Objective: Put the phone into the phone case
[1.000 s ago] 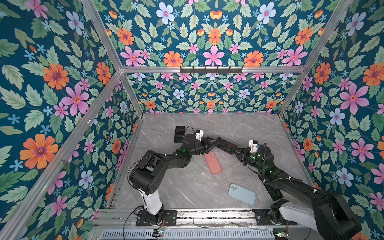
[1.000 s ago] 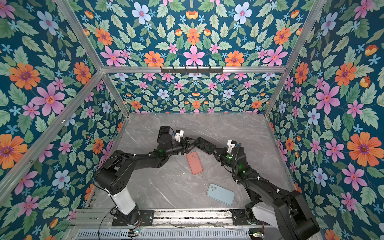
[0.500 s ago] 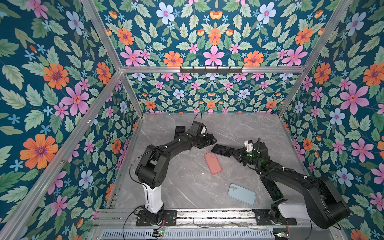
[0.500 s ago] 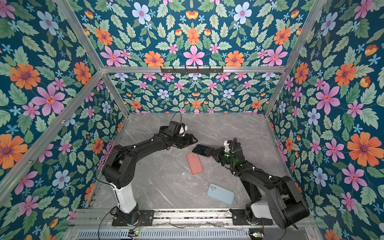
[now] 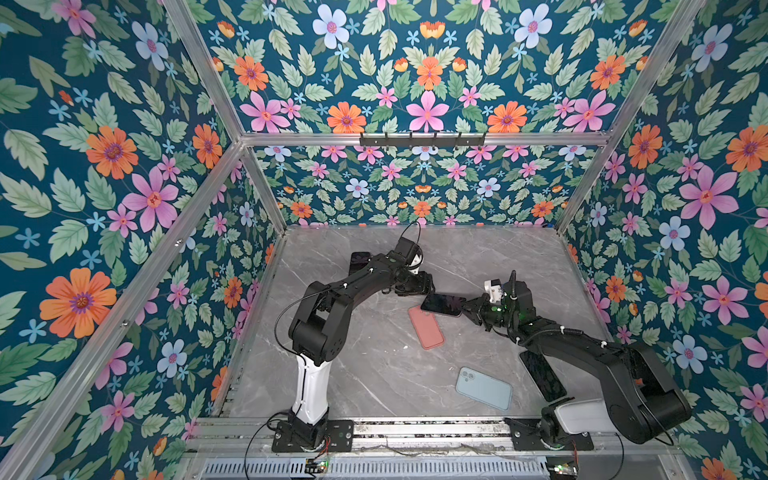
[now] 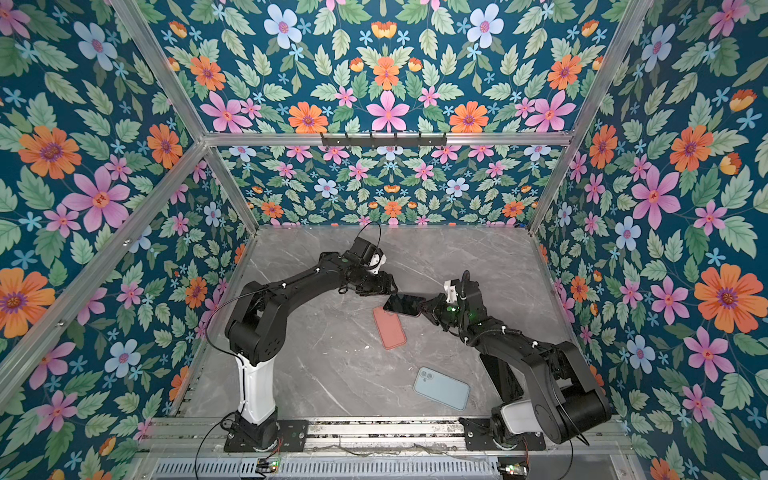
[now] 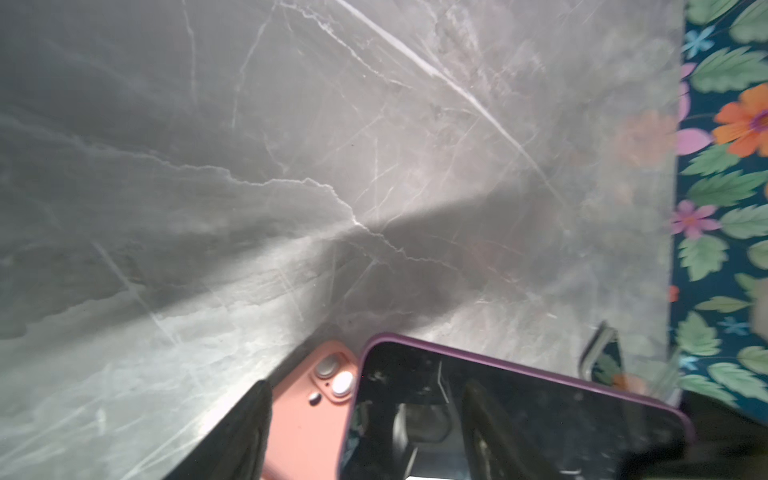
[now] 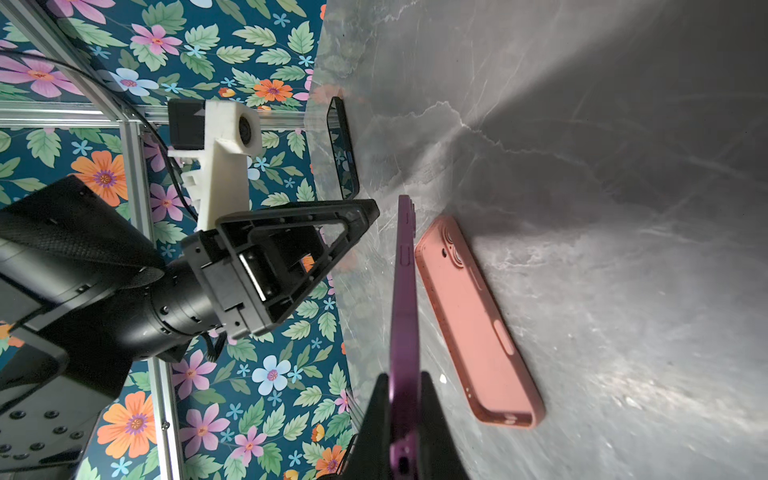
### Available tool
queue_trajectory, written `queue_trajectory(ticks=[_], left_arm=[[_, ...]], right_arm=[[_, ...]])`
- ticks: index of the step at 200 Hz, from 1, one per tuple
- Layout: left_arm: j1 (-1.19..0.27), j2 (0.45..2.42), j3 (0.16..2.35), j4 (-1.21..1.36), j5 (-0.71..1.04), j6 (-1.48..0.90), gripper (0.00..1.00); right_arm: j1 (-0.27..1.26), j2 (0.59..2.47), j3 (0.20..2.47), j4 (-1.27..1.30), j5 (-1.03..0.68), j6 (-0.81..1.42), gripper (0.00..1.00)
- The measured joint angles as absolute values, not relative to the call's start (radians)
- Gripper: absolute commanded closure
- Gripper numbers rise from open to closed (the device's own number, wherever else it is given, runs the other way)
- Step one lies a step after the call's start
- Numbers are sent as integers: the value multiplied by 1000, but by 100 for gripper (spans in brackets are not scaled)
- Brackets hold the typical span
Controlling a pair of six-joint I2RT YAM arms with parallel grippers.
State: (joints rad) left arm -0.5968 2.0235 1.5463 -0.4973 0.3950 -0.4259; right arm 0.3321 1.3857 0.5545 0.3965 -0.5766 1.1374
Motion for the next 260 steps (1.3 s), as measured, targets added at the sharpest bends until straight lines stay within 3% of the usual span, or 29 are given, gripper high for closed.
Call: queue_trajectory(ticks=[151,260], left_arm=[[-600,2218,1842,-825,229,-163,25],[-600,2205,1747,-874,255,-79,37]], right_arm=[[282,1322,547,276,-607,1040,100],[241,1205,515,156,-602,992,100]])
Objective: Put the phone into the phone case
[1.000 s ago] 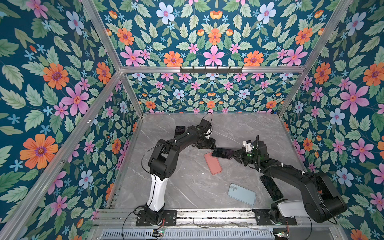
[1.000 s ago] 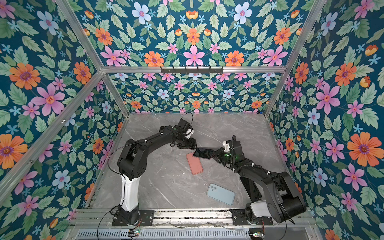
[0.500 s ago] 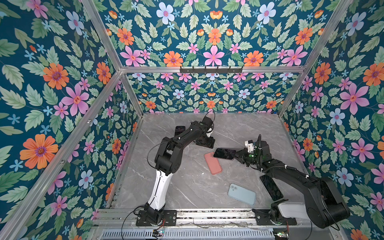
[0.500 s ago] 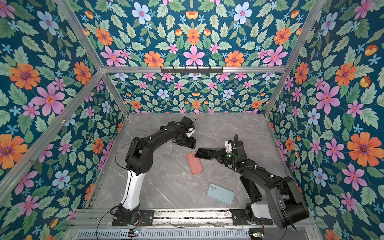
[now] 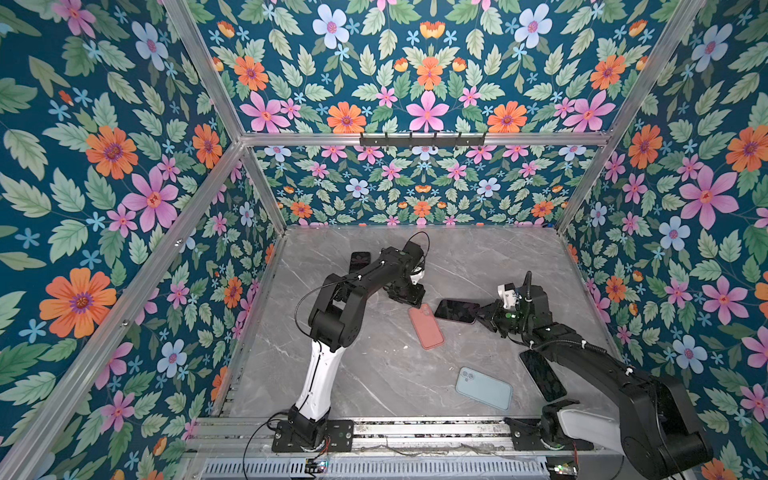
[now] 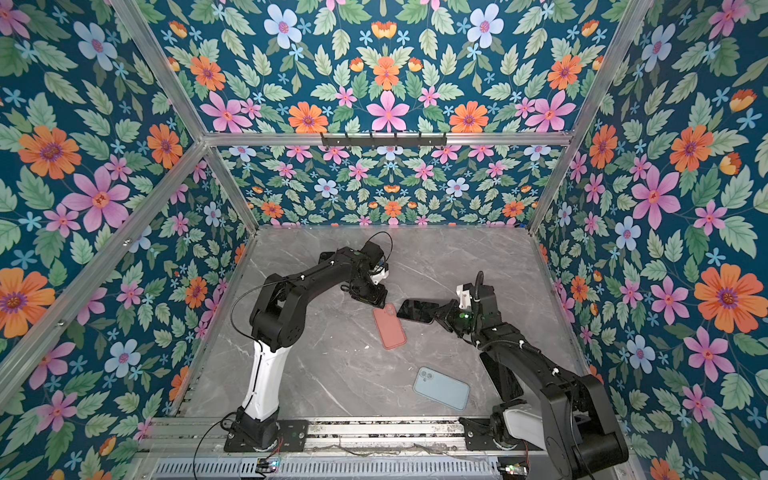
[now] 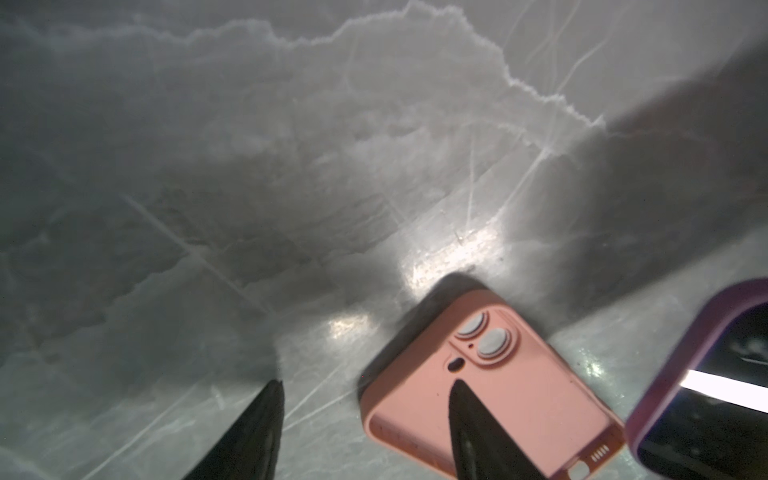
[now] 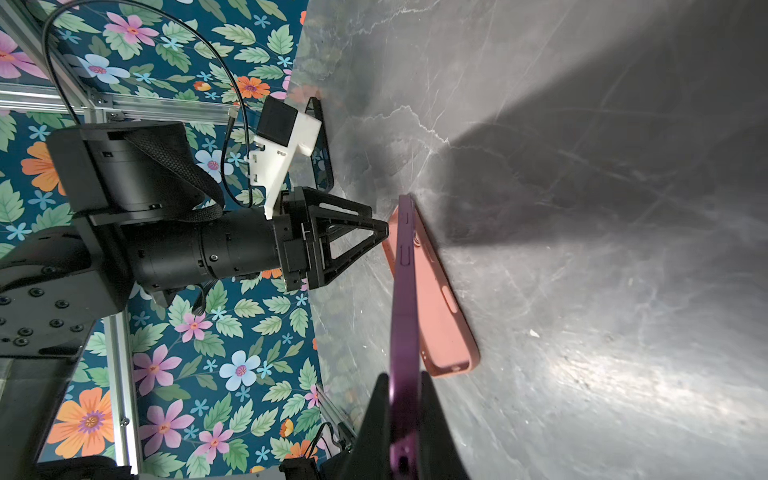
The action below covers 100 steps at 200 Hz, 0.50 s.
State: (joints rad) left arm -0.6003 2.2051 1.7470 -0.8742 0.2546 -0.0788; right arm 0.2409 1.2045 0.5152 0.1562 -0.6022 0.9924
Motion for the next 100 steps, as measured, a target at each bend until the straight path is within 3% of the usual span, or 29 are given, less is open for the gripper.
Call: queue_trajectory(ticks=[39,61,100], left_arm=[[-600,2191,1708,-859,260,-75,44],[-600,2191,1703,-854,257,-73,56],[-599,2158,1641,-810,245,-76,63]], right_arm=[[241,1199,512,155,-603,992,100],[241,1202,511,158,-606,993,100],[241,1208,509,161,-614,994,100]])
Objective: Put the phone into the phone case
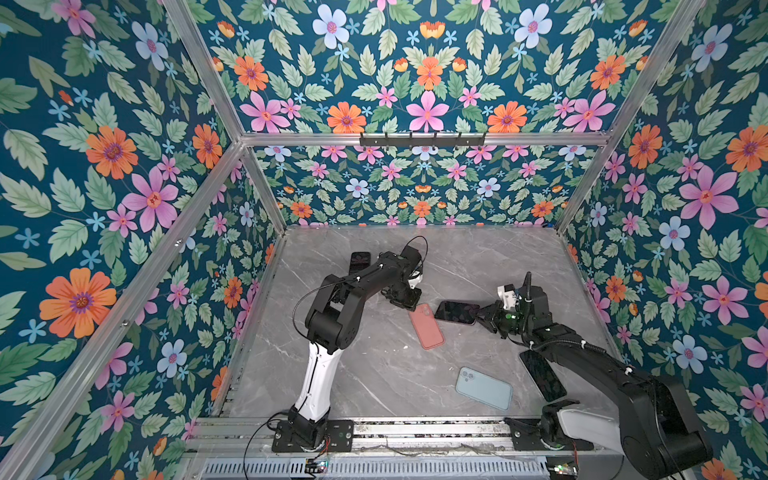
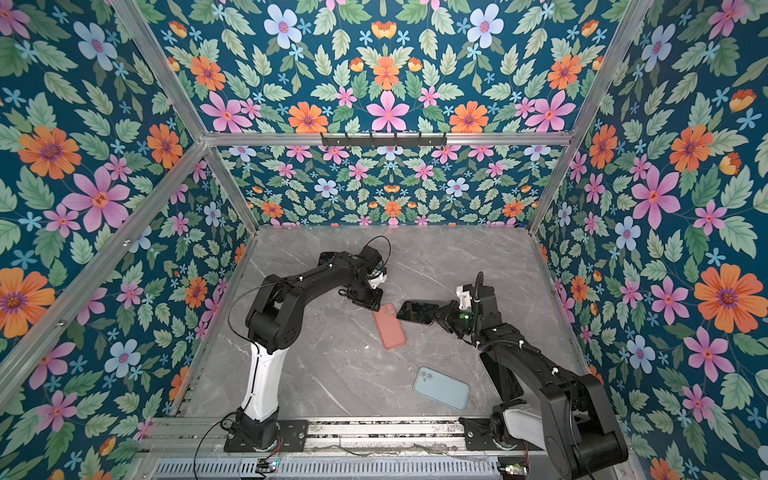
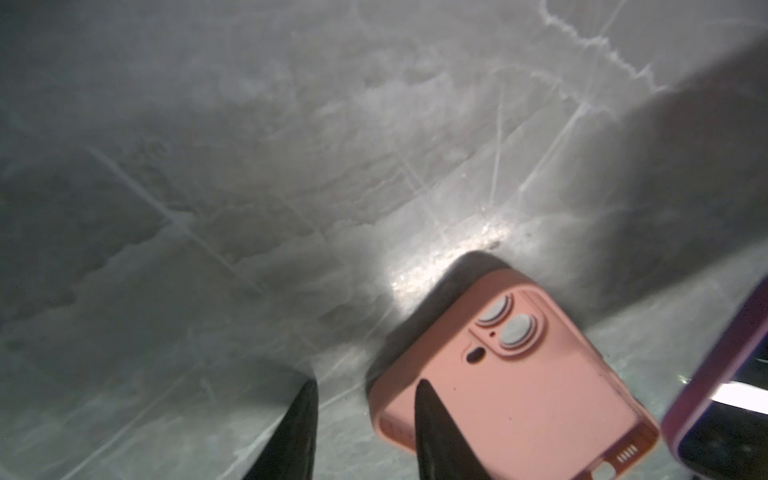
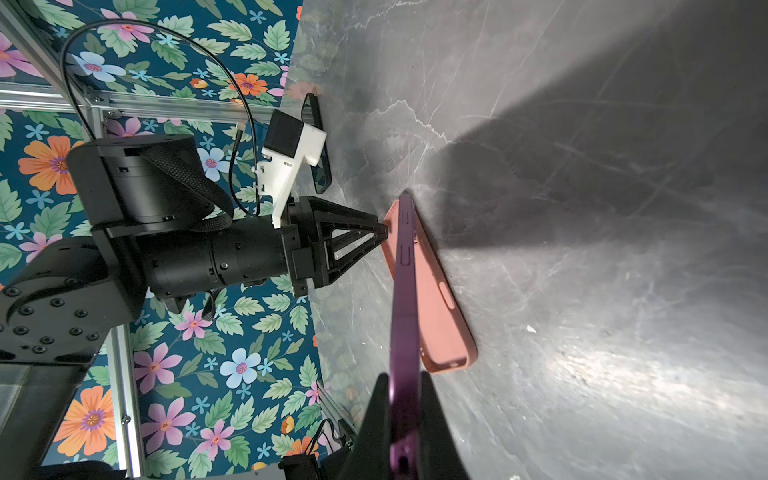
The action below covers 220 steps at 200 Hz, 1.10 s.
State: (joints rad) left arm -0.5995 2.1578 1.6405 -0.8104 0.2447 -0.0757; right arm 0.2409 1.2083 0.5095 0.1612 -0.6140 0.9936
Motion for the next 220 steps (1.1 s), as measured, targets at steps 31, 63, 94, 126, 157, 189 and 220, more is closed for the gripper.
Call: queue_trajectory(ticks=[31,63,94,126,157,189,220], left_arm=[[-599,2122,1578,-770,238,-83,67],[-600,2094,1527,-730,236,-104,74],[-600,2064,1481,-716,237,-143,82],[-600,2036,1449,-714,205,-231,87],[-599,1962,1350,-694,163,-378,90],[-599,1832,1185,-630,145,-561,91],[-598,1741,1034,-529,133,-737,93]], right_arm=[[241,1215,510,162,-615,993,100],[241,1221,511,163,-621,994,100],[241,1220,512,164,-625,996,100],[241,1216,513,165,-635,997,100],[255,1215,530,171,-646,1001,100],[278,1221,562,184,-666,1004,100],[292,1247,620,182,-700,1003,100]])
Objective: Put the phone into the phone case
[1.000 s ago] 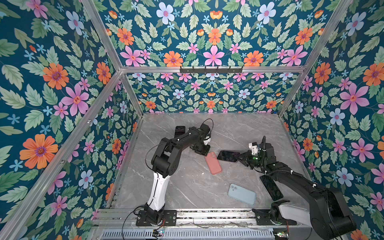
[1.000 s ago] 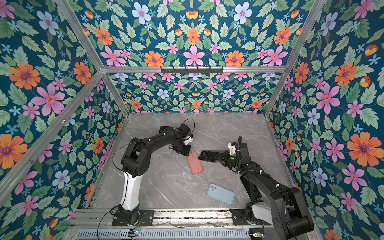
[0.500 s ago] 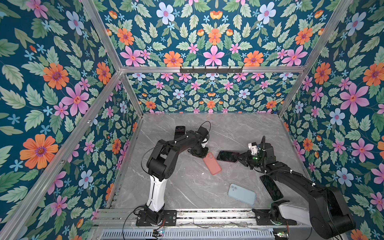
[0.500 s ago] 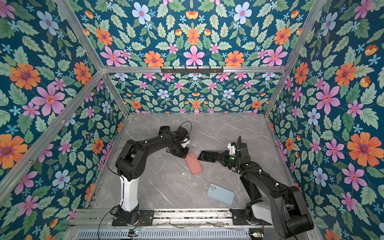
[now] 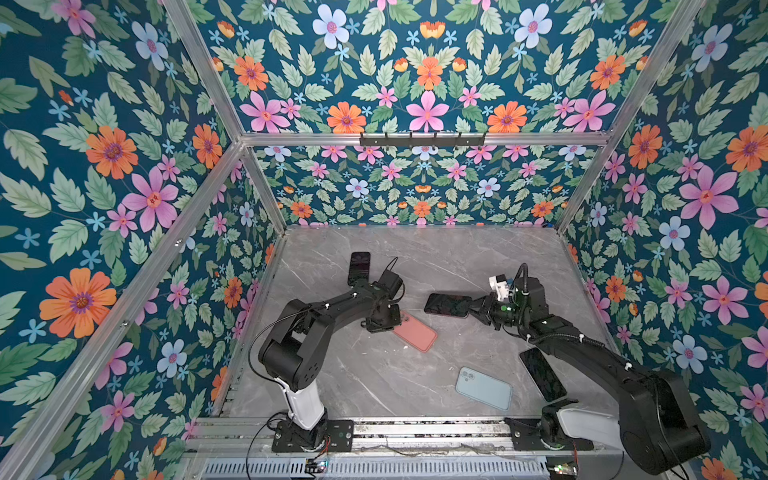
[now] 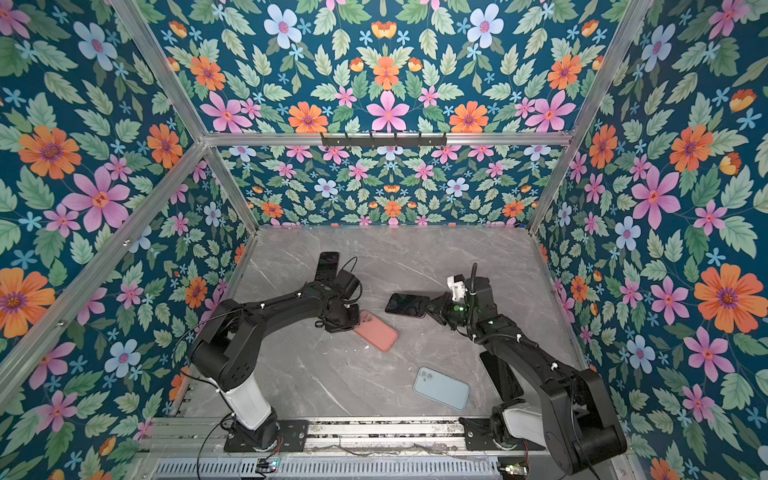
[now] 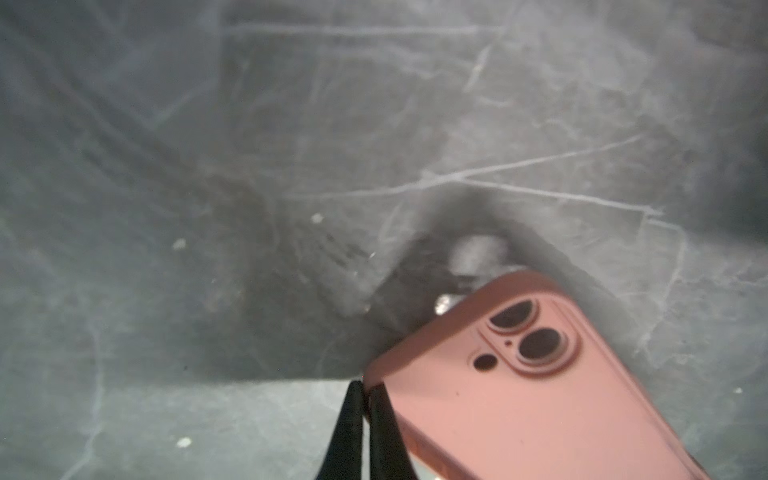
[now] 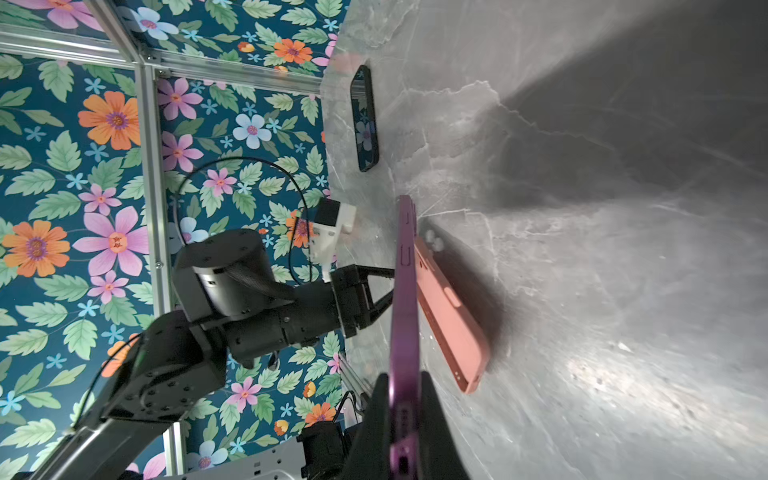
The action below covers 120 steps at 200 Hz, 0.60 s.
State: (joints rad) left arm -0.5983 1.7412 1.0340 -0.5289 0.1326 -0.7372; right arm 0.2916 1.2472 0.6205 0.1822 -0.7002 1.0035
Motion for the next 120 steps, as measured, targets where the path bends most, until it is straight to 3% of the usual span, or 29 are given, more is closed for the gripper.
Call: queue_trajectory(ticks=[44,120], left_arm=[[-622,1676,916,-379,112,-941,92],[-688,1691,949,-374,97,-1045,85]], right_arm=[[313,1274,643,186,-752,1005,100],[318,1293,675,176,-790,992,100]])
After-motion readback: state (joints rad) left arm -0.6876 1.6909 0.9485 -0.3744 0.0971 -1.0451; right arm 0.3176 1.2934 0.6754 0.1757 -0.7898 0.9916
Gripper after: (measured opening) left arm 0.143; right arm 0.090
